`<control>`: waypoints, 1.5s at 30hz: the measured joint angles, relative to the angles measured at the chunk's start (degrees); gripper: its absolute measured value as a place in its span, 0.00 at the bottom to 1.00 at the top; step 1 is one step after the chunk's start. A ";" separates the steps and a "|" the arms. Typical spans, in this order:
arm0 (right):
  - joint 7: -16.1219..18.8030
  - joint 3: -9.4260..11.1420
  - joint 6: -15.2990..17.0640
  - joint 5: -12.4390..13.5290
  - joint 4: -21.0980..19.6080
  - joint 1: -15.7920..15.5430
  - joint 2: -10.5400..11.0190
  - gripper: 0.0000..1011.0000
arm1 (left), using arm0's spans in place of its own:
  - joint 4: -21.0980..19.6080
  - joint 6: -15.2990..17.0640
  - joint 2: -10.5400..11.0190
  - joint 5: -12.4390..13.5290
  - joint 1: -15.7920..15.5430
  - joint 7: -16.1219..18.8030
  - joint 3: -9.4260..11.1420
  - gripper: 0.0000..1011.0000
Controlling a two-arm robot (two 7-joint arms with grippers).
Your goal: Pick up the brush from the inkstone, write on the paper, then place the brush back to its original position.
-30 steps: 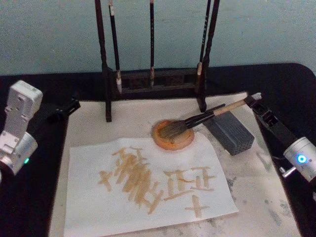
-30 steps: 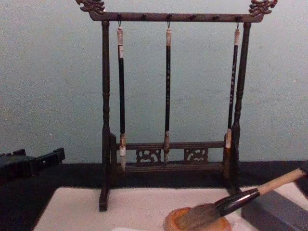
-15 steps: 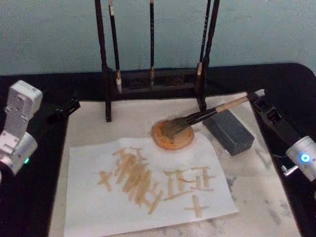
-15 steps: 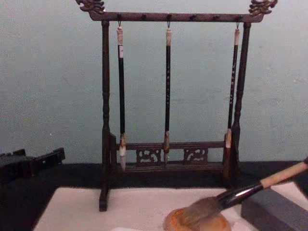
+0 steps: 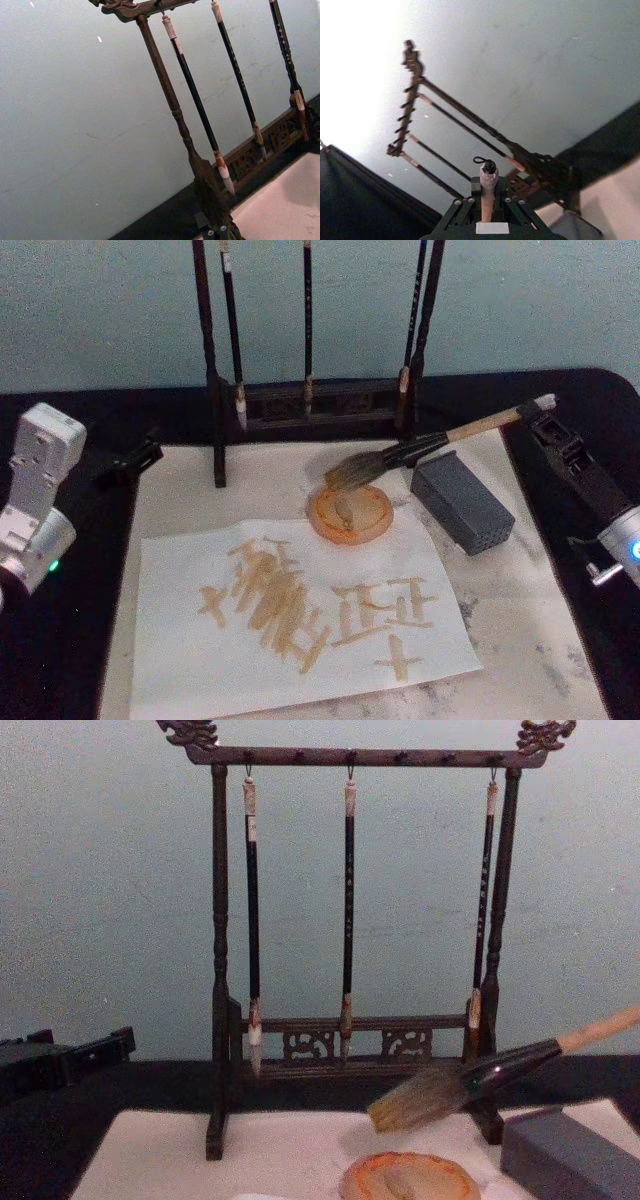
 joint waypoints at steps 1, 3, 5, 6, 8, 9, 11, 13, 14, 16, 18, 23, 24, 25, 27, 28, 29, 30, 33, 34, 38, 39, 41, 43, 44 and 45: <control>-0.03 -0.13 -0.25 -0.11 -0.70 -0.24 0.31 0.16 | 0.00 0.00 0.00 0.00 0.00 0.00 0.00 0.99; -0.14 -0.42 -0.76 -0.66 -1.98 -0.63 0.96 0.16 | 0.00 0.00 0.00 0.00 0.00 0.00 0.00 0.99; -0.63 -1.02 -1.78 -2.06 -4.56 -1.23 2.21 0.16 | 0.00 0.00 0.00 0.00 0.00 0.00 0.00 0.99; -0.87 -1.20 -2.13 -2.60 -5.37 -1.43 2.60 0.16 | 0.00 0.00 0.00 0.00 0.00 0.00 0.00 0.99; -1.70 -1.80 -3.35 -4.47 -8.14 -2.06 4.02 0.16 | 0.00 0.00 0.00 0.00 0.00 0.00 0.00 0.99; -2.04 -1.99 -3.74 -5.18 -9.19 -2.35 4.57 0.16 | 0.00 0.00 0.00 0.00 0.01 0.00 0.00 0.99; -2.93 -2.51 -4.62 -6.96 -12.07 -3.01 5.96 0.16 | 0.00 0.00 0.00 0.00 0.00 0.00 0.00 0.99; -3.83 -3.13 -5.44 -9.28 -14.96 -3.62 7.35 0.16 | 0.00 0.00 0.00 0.00 0.00 0.00 0.00 0.99; -4.09 -3.38 -5.62 -10.00 -16.00 -3.79 7.84 0.16 | 0.00 0.00 0.00 0.00 0.00 0.00 0.00 0.99; -4.44 -3.77 -5.86 -11.35 -17.47 -4.03 8.58 0.16 | 0.00 0.00 0.00 0.00 0.00 0.00 0.00 0.99; -4.89 -4.48 -6.20 -13.57 -19.72 -4.32 9.54 0.16 | 0.00 0.00 0.00 0.00 0.00 0.00 0.00 0.99; -5.31 -6.54 -6.24 -18.39 -23.87 -4.48 10.92 0.16 | 0.00 0.00 0.00 0.00 0.00 0.00 0.00 0.99; -5.33 -6.89 -6.19 -19.02 -24.31 -4.47 11.03 0.16 | 0.00 0.00 0.00 0.00 0.01 0.00 0.00 0.99; -5.33 -7.44 -6.07 -20.17 -25.12 -4.42 11.20 0.16 | 0.00 0.00 0.00 0.00 0.00 0.00 0.00 0.99; -5.34 -8.01 -5.89 -21.22 -25.91 -4.32 11.32 0.16 | 0.00 0.00 0.00 0.00 0.00 0.00 0.00 0.99; -5.34 -8.28 -5.78 -21.75 -26.26 -4.28 11.36 0.16 | 0.00 0.00 0.00 0.00 0.00 0.00 0.00 0.99; -5.34 -8.53 -5.67 -22.22 -26.60 -4.23 11.37 0.16 | 0.00 0.00 0.00 0.00 0.00 0.00 0.00 0.99; -5.33 -9.08 -5.44 -23.03 -27.25 -4.15 11.36 0.16 | 0.00 0.00 0.00 0.00 0.00 0.00 0.00 0.99; -5.30 -9.73 -5.31 -24.13 -27.99 -4.04 11.20 0.16 | 0.00 0.00 0.00 0.00 0.00 0.00 0.00 0.99; -5.30 -10.23 -5.30 -25.15 -28.40 -3.94 11.05 0.16 | 0.00 0.00 0.00 0.00 0.00 0.00 0.00 0.99; -5.95 -11.53 -5.44 -28.57 -29.44 -3.45 10.69 0.16 | 0.00 0.00 0.00 0.00 0.00 0.00 0.00 0.99; -6.16 -11.80 -5.42 -29.28 -29.66 -3.32 10.63 0.16 | 0.00 0.00 0.00 0.00 0.00 0.00 0.00 0.99; -6.82 -12.60 -5.03 -31.74 -30.20 -2.86 10.34 0.16 | 0.00 0.00 0.00 0.00 0.00 0.00 0.00 0.99; -7.10 -12.88 -4.79 -32.75 -30.35 -2.72 10.21 0.16 | 0.00 0.00 0.00 0.00 0.00 0.00 0.00 0.99; -7.22 -13.00 -4.66 -33.26 -30.40 -2.66 10.12 0.16 | 0.00 0.00 0.00 0.00 0.00 0.00 0.00 0.99; -7.40 -13.21 -4.42 -34.02 -30.46 -2.57 9.97 0.16 | 0.00 0.00 0.00 0.00 0.00 0.00 0.00 0.99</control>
